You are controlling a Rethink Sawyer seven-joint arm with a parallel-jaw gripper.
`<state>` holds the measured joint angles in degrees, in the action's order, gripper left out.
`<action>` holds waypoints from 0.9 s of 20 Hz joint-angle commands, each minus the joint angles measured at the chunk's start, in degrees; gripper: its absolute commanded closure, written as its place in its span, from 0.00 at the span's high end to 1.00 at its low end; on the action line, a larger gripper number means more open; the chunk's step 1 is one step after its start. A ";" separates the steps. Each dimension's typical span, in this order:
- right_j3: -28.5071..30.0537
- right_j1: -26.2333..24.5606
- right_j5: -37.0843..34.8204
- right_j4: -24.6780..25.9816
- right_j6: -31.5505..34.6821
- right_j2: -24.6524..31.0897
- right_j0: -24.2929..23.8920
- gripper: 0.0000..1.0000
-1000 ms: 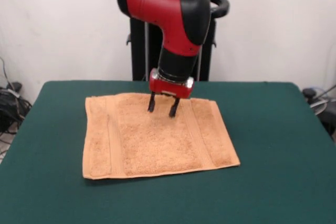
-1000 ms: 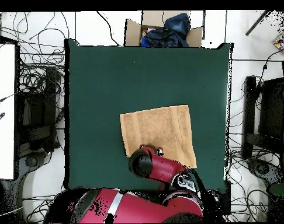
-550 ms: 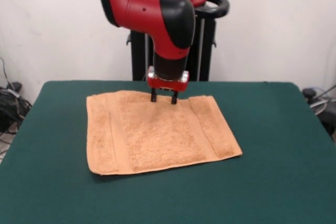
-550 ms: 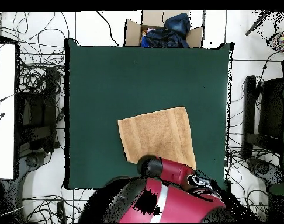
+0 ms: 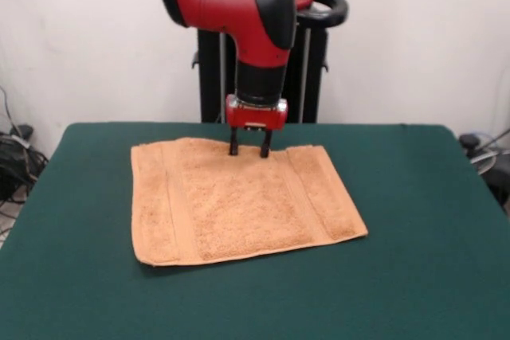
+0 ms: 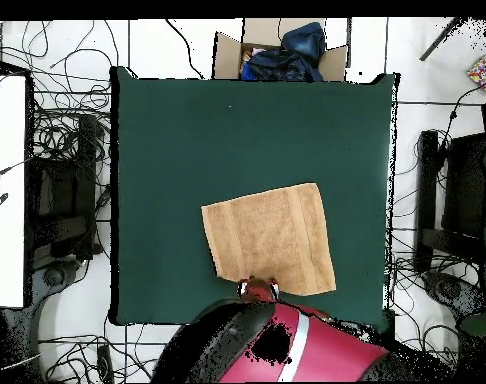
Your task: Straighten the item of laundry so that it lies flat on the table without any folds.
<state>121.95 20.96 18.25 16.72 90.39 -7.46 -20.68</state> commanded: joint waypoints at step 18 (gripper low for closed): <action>-13.36 -20.69 45.79 -8.76 13.00 2.29 -0.20 1.00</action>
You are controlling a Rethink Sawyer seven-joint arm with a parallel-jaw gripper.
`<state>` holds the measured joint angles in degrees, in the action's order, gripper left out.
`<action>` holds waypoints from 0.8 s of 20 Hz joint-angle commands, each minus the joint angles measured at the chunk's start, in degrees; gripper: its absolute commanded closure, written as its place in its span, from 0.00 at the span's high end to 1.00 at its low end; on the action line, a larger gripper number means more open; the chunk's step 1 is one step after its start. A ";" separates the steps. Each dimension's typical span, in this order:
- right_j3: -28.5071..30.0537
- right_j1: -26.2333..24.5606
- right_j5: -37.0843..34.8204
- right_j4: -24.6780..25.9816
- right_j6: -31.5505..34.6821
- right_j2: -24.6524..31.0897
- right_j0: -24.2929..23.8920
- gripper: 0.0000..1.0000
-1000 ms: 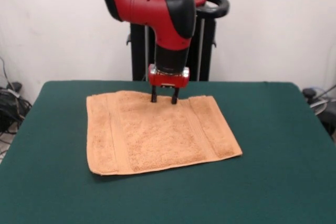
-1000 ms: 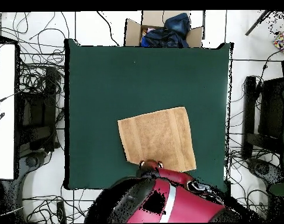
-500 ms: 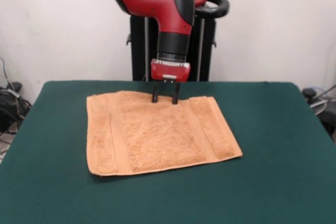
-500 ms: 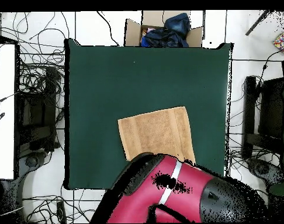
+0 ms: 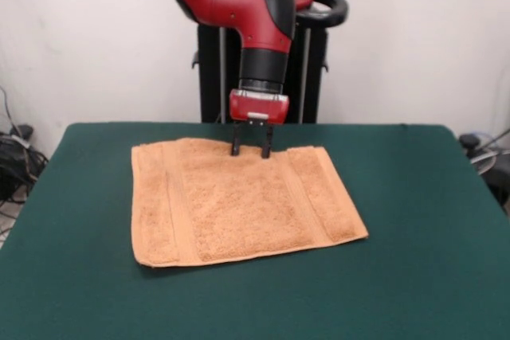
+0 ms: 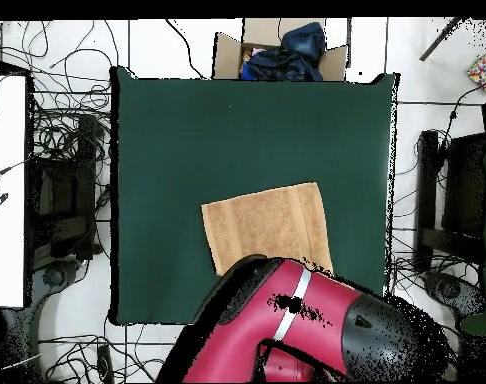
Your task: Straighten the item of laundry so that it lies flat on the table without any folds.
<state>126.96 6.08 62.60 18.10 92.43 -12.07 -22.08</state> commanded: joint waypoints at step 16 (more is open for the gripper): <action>-21.15 -1.89 5.48 -3.90 6.91 5.22 1.50 1.00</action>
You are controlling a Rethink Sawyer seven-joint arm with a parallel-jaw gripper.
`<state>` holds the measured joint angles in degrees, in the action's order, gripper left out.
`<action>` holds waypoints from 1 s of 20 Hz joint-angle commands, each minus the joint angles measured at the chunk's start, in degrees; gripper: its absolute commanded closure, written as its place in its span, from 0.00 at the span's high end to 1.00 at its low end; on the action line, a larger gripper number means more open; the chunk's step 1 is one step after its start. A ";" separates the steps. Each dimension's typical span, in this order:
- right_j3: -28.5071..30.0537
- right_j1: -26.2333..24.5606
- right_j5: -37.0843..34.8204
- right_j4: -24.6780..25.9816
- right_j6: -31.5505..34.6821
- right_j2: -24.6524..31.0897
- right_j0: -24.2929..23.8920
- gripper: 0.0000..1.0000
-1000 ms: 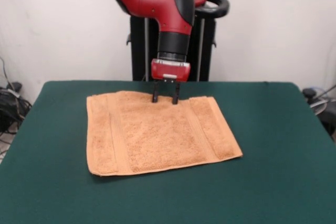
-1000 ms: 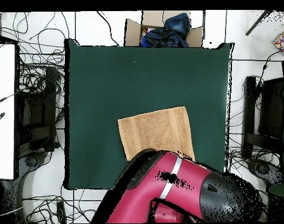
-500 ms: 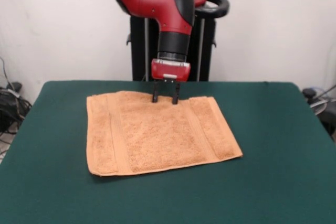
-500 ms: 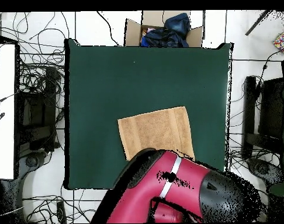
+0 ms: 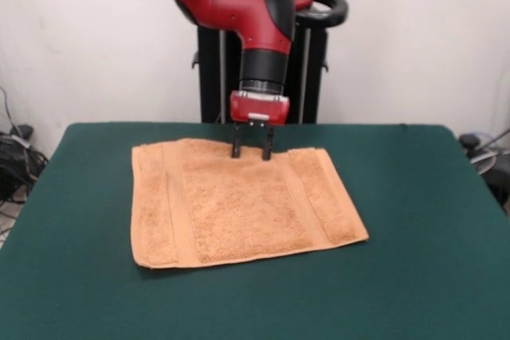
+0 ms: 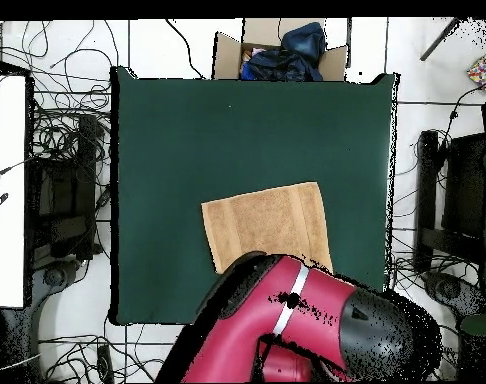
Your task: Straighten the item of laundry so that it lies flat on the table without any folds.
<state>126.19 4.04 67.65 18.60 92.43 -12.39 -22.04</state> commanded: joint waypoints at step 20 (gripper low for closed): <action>-23.61 4.74 -34.25 -13.49 5.07 7.76 3.80 1.00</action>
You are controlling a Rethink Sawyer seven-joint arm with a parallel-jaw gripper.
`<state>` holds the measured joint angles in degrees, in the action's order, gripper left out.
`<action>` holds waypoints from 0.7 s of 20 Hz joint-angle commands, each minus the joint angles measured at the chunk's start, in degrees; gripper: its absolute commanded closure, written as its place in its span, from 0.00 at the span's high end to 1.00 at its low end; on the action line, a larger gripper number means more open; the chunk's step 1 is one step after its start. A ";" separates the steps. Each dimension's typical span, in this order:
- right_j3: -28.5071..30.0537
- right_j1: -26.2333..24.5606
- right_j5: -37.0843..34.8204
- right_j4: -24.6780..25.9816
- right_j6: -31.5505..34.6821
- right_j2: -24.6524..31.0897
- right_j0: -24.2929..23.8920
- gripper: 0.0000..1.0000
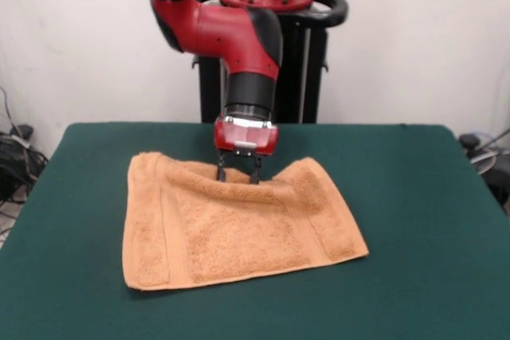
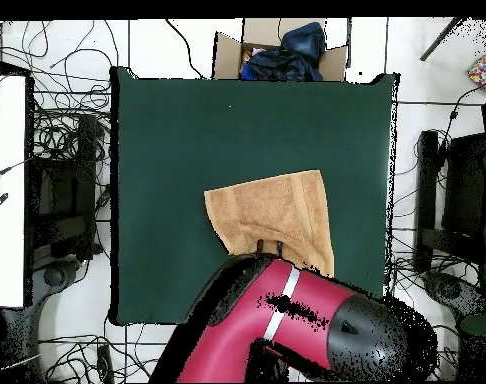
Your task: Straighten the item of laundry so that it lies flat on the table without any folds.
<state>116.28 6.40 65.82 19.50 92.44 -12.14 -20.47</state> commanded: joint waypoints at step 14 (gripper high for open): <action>-4.62 9.28 -65.57 -23.76 4.18 1.58 10.84 1.00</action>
<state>116.55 19.96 25.84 2.52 92.44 -11.81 -10.73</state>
